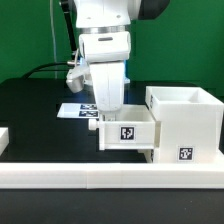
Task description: Assemble drawer
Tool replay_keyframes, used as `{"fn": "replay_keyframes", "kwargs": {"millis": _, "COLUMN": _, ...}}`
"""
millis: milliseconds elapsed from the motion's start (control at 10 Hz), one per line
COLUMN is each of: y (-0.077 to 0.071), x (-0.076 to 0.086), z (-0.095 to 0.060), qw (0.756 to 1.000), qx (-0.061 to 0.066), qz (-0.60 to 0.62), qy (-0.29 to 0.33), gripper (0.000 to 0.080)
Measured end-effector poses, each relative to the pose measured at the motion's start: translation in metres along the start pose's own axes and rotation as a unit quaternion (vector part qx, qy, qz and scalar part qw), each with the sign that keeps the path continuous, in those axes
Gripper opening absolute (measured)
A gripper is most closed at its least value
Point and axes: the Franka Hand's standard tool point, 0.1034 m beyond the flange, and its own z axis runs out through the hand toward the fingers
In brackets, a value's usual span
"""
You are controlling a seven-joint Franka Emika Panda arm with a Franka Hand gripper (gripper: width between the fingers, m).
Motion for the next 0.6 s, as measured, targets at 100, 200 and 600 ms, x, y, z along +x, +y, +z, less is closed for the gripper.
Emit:
{"fn": "replay_keyframes", "kwargs": {"millis": 100, "y": 0.0012, "x": -0.0001, "z": -0.0014, "qw": 1.0, "qx": -0.002, "qz": 0.0, "qy": 0.0, "gripper": 0.0042}}
{"fn": "replay_keyframes", "kwargs": {"millis": 200, "y": 0.0003, "x": -0.0003, "z": 0.0001, "qw": 1.0, "qx": -0.001, "qz": 0.0, "qy": 0.0, "gripper": 0.0042}}
{"fn": "replay_keyframes", "kwargs": {"millis": 600, "y": 0.0, "x": 0.0005, "z": 0.0, "qw": 1.0, "qx": 0.0, "qz": -0.004, "qy": -0.002, "gripper": 0.0042}}
